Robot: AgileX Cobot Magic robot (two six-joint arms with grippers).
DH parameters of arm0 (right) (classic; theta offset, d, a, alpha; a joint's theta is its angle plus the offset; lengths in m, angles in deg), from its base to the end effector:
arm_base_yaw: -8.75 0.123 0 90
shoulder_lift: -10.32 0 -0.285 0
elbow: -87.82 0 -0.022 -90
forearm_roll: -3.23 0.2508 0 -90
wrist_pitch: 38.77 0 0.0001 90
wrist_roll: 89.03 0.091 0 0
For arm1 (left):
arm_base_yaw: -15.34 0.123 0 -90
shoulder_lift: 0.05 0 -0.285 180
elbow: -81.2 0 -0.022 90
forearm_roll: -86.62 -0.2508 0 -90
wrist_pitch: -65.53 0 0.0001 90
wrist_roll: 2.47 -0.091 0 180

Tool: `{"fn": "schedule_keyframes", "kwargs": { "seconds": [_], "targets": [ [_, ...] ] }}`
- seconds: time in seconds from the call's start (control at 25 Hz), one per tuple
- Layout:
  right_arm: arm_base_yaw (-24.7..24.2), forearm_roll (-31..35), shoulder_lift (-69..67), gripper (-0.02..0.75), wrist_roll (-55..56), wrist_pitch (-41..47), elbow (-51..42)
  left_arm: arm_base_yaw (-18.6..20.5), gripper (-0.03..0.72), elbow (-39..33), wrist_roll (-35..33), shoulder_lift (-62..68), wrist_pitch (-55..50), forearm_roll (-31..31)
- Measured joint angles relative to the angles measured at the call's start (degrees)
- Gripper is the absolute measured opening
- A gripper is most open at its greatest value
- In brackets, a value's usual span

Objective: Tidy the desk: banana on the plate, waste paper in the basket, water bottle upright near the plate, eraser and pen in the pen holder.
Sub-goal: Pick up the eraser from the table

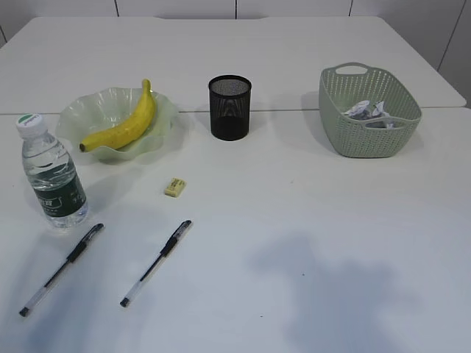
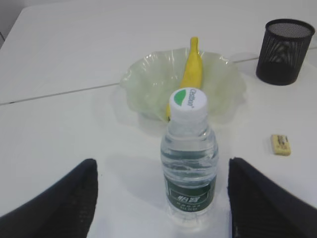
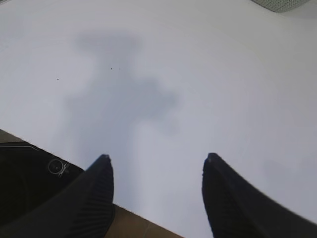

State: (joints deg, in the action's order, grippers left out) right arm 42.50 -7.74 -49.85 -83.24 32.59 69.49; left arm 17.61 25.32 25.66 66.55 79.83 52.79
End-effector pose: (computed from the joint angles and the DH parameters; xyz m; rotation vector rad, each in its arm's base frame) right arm 0.1296 0.0669 0.3646 -0.6394 2.5023 -0.0060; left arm 0.1949 -0.0047 0.2368 0.1358 1.9210 -0.0496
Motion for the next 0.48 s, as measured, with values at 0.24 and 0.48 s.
{"fn": "schedule_keyframes", "kwargs": {
  "seconds": [0.24,0.48],
  "targets": [
    [0.0,0.02,0.0,0.428,0.0,0.0,0.0,-10.21,0.58,5.55,0.1,-1.0,-18.83,0.17],
    [0.0,0.12,0.0,0.428,0.0,0.0,0.0,-19.51,0.558,9.07,0.1,-1.23,-34.42,6.72]
  ]
}}
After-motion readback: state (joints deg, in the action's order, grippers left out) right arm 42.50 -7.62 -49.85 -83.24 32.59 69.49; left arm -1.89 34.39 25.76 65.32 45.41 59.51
